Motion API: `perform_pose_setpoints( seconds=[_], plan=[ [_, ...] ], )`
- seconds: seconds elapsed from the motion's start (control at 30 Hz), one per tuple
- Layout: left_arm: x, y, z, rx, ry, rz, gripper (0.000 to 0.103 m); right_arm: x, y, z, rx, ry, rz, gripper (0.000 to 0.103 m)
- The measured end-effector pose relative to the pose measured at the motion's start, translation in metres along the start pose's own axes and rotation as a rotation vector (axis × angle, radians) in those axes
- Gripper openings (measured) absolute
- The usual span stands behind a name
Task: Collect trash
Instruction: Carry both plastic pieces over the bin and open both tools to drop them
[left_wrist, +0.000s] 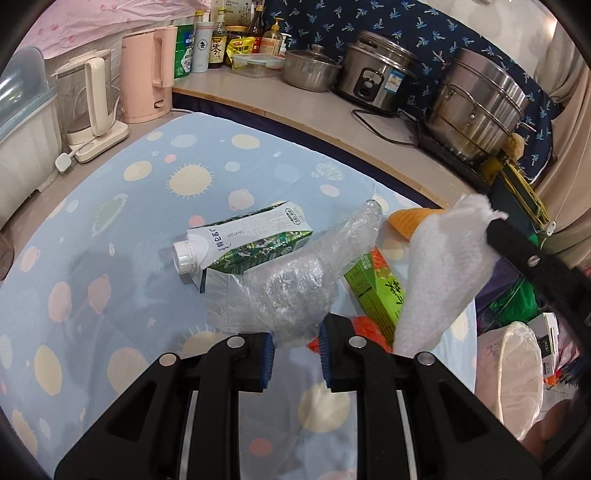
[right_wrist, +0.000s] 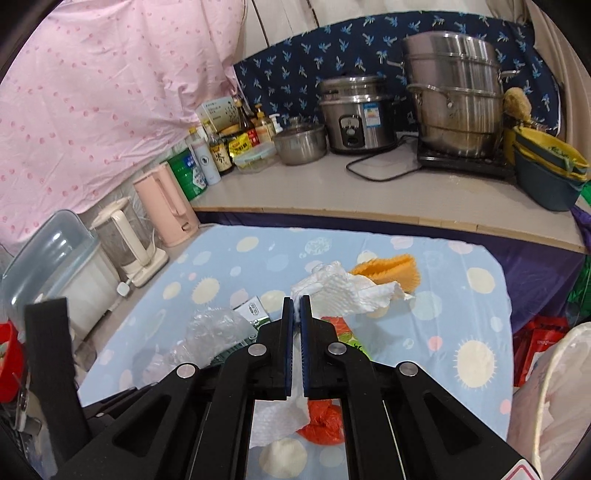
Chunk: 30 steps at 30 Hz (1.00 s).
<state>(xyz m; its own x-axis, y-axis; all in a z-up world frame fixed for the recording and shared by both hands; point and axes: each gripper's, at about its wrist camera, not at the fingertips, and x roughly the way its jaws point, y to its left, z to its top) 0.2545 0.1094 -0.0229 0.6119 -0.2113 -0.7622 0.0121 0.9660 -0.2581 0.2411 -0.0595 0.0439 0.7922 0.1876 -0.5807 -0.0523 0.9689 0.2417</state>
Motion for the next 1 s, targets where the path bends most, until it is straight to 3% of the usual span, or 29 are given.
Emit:
perform_pose_setpoints(
  seconds=[0.27, 1.0],
  plan=[
    [-0.020, -0.018, -0.011, 0.048, -0.004, -0.005, 0.019, -0.053, -0.016, -0.001, 0.027, -0.056, -0.031, 0.004],
    [-0.063, -0.072, -0.032, 0.153, -0.053, -0.023, 0.019, -0.128, -0.083, -0.013, 0.139, -0.144, -0.106, 0.004]
  ],
)
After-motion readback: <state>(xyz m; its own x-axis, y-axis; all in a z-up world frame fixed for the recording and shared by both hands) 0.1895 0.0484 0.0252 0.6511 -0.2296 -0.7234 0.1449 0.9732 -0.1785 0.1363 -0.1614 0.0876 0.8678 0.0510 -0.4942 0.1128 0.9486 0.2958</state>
